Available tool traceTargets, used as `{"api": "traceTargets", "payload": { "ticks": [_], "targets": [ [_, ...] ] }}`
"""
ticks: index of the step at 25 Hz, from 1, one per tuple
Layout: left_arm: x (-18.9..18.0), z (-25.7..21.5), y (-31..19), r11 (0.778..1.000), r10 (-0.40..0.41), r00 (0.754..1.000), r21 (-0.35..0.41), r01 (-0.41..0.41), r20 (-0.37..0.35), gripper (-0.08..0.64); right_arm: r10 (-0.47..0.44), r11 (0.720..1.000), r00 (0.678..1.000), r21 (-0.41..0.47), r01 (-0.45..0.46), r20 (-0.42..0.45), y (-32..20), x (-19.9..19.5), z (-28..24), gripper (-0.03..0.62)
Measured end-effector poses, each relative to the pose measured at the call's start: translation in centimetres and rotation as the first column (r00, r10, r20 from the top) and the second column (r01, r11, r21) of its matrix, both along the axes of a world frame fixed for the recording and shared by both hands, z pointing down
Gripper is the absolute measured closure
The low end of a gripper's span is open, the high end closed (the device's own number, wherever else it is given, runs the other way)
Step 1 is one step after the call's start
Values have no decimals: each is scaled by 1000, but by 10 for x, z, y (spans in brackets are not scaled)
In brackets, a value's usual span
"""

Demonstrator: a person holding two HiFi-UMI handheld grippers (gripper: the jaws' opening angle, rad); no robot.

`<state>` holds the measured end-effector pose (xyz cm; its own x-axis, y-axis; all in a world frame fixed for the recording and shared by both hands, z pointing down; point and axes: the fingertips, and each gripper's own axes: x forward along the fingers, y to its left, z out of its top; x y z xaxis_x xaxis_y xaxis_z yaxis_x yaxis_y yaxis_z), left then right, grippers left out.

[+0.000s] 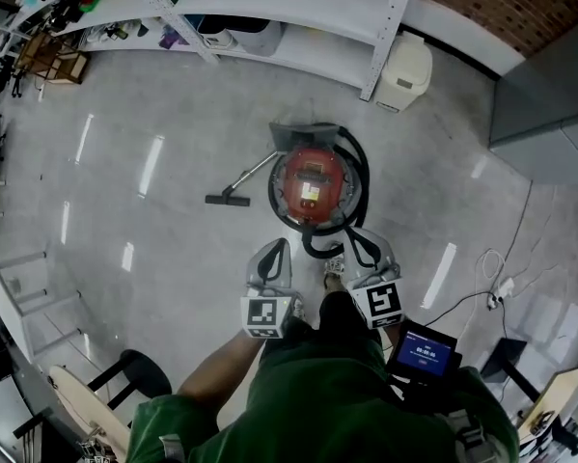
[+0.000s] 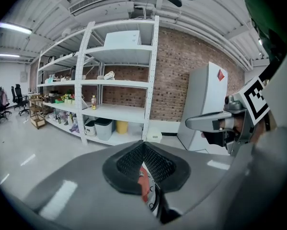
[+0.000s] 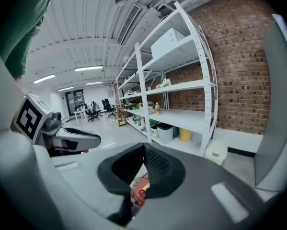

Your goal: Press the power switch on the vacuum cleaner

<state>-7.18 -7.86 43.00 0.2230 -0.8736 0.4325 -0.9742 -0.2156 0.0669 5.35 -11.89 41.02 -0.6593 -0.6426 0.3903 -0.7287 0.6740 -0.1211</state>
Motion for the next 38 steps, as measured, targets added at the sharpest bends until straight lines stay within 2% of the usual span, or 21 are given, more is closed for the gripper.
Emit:
{"api": "traceTargets", "payload": {
  "ticks": [13, 18, 27, 34, 38],
  "targets": [
    [-2, 88, -39, 993, -36, 999, -111, 38, 21, 552, -72, 993, 997, -99, 71, -11, -37, -1, 83, 589],
    [1, 134, -47, 987, -14, 999, -162, 20, 35, 552, -104, 984, 995, -145, 101, -12, -44, -5, 124, 589],
    [-5, 218, -62, 969, -7, 999, -246, 18, 45, 552, -158, 971, 987, -186, 151, -23, -60, -14, 196, 590],
    [-5, 278, -69, 957, -10, 999, -290, 20, 34, 552, -235, 953, 971, -207, 221, -47, -63, -25, 251, 589],
    [-7, 316, -66, 943, 2, 999, -334, 16, 53, 552, -254, 945, 966, -228, 236, -52, -60, -28, 288, 589]
  ]
}}
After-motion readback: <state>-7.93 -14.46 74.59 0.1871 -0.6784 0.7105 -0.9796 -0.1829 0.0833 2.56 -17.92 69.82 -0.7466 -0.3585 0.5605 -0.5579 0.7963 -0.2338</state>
